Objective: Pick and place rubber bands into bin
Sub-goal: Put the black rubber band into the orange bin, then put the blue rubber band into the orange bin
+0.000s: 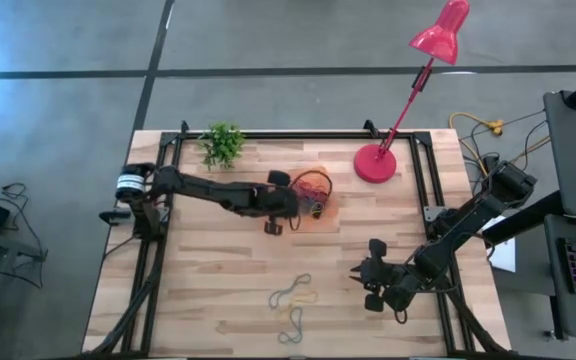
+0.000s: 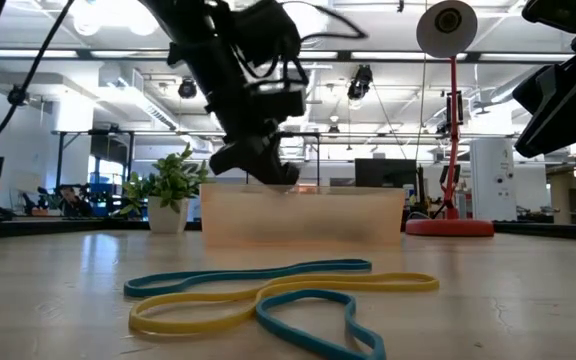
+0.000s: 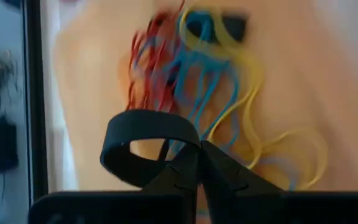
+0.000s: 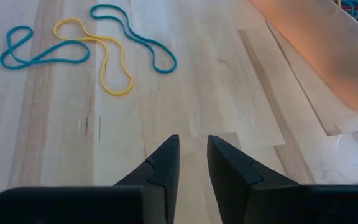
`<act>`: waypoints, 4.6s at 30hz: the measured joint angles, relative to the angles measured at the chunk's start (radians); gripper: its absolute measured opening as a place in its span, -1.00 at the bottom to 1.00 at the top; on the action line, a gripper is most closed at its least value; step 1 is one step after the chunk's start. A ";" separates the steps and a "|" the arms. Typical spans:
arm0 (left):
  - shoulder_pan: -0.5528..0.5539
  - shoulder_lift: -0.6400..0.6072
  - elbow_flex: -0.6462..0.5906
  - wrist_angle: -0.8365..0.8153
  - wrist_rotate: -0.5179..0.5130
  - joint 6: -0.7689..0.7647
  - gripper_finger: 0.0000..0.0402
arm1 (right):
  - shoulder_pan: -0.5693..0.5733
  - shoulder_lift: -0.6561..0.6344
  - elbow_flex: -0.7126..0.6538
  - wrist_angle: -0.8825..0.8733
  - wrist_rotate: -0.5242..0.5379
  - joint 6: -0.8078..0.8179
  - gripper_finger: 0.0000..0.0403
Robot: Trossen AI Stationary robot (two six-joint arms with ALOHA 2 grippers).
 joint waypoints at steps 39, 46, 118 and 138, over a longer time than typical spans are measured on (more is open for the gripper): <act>-0.024 -0.010 0.031 -0.131 0.012 -0.043 -0.57 | 0.000 0.000 -0.019 0.029 0.000 0.003 -0.66; -0.106 -0.081 0.042 -0.160 0.227 -0.115 -0.57 | 0.000 -0.001 -0.028 0.030 0.000 0.003 -0.68; -0.393 0.175 -0.020 0.200 0.505 -0.260 -0.57 | 0.000 0.000 -0.057 0.087 0.000 -0.005 -0.71; -0.332 0.331 0.005 0.180 0.618 -0.523 -0.67 | 0.000 0.000 -0.057 0.098 0.000 -0.005 -0.72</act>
